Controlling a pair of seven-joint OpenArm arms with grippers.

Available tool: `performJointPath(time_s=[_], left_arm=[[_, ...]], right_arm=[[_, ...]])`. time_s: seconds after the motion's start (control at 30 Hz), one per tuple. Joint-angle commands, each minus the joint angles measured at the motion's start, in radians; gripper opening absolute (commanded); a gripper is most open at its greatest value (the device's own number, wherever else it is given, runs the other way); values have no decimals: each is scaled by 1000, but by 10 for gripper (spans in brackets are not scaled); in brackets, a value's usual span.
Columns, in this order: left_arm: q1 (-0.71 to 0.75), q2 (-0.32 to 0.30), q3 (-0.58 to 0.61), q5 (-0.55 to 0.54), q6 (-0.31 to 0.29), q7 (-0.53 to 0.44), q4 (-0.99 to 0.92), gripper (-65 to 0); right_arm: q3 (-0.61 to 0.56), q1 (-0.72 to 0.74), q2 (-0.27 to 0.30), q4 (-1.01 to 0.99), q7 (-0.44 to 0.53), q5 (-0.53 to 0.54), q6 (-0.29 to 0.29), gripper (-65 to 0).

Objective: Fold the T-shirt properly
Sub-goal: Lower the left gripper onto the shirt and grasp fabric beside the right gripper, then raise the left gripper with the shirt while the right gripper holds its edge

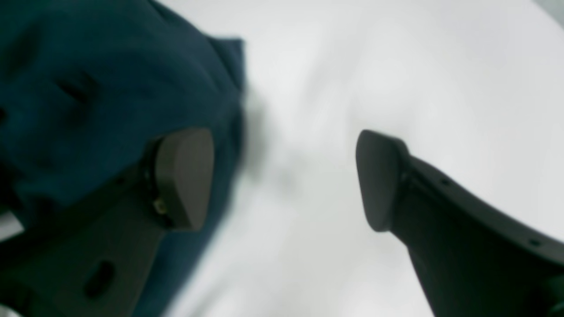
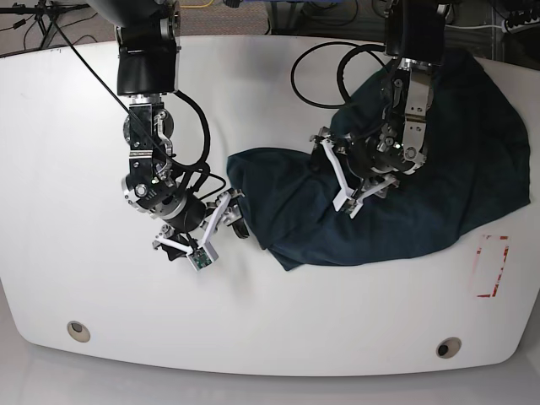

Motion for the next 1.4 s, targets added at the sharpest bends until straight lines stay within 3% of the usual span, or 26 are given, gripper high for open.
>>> performJointPath(time_s=[0.0,0.17,0.37,0.6,0.93,1.17,1.37], left_arm=[[-14,-6,-13,-14,-2,-18,70,-151],[-5,-6,-38,-14,-2,-18,148,-151],[7,-4,-53,-15,-2,-18,235,-151],[18,-11,-61,-15,-2,-18,309,-151],[85,-12,-282,-15,-2,-20,372,-151],[133,-32,-512,-15,-2,-20,378,-151],[154,-38,-667,-15,-5,-20,378,-151]], right_arm=[[1,4,-2,34,-11,11,7,-174],[-1,-56,-11,148,-72,13,7,-174],[-1,-108,-71,265,-148,13,7,-173],[-1,-173,-119,320,-165,13,7,-174],[-1,-245,-128,288,-149,13,7,-174],[1,-243,-122,176,-68,13,7,-174],[1,-240,-125,113,-54,13,7,-174]])
